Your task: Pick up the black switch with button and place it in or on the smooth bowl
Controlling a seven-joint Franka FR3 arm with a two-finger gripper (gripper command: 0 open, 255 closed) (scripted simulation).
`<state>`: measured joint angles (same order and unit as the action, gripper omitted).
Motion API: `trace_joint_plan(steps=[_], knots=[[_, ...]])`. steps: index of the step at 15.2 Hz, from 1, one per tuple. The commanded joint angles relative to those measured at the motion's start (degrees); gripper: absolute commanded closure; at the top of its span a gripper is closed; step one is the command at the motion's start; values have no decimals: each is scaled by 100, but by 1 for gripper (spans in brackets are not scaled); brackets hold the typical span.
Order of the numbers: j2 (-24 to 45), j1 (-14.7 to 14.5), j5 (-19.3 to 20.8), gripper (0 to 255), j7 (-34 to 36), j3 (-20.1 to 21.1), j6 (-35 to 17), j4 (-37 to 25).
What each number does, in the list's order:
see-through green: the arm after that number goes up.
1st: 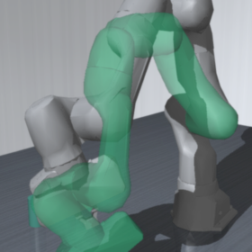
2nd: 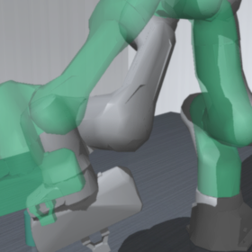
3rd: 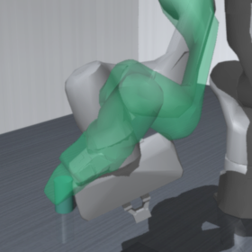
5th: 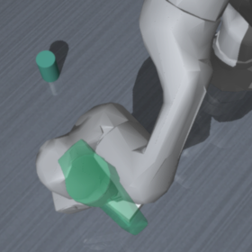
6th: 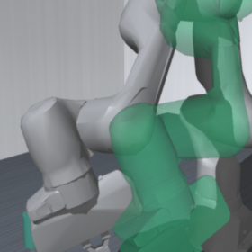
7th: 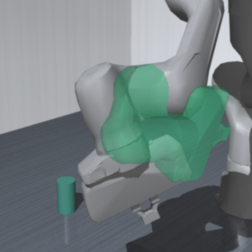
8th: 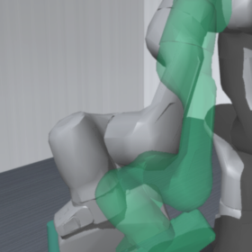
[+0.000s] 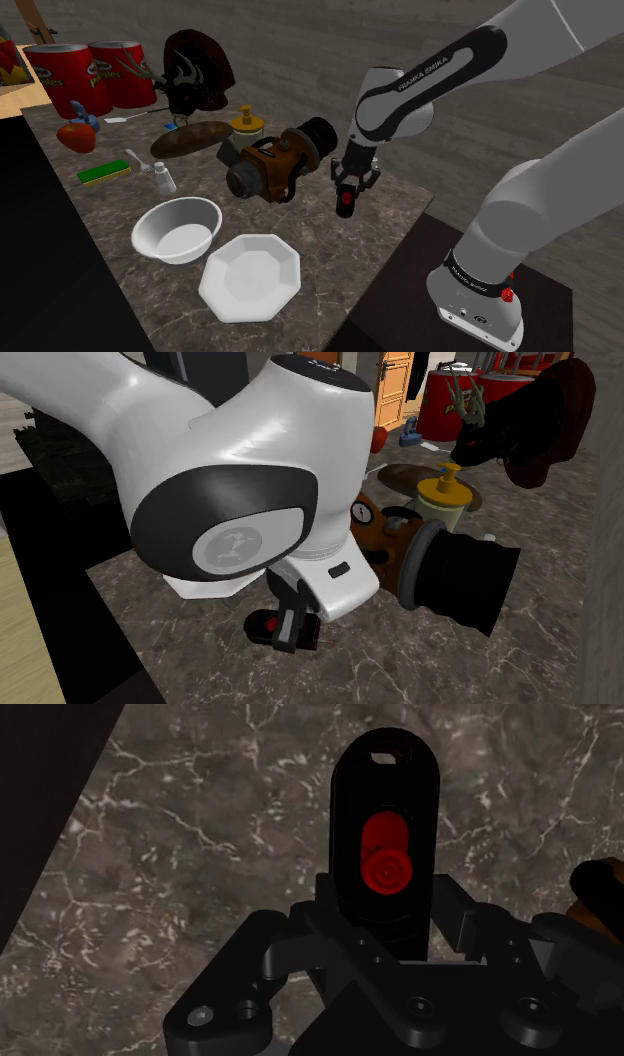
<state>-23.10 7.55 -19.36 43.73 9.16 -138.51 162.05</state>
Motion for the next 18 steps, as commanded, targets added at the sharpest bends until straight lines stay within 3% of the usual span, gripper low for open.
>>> trace_joint_plan(steps=[1, 9, 18], knots=[[-190, 25, 55, 255, 47, -12, 239, -47], [-710, 88, 215, 255, 204, -52, 1037, -333], [730, -298, 95, 255, 1416, 866, 618, -1593]])
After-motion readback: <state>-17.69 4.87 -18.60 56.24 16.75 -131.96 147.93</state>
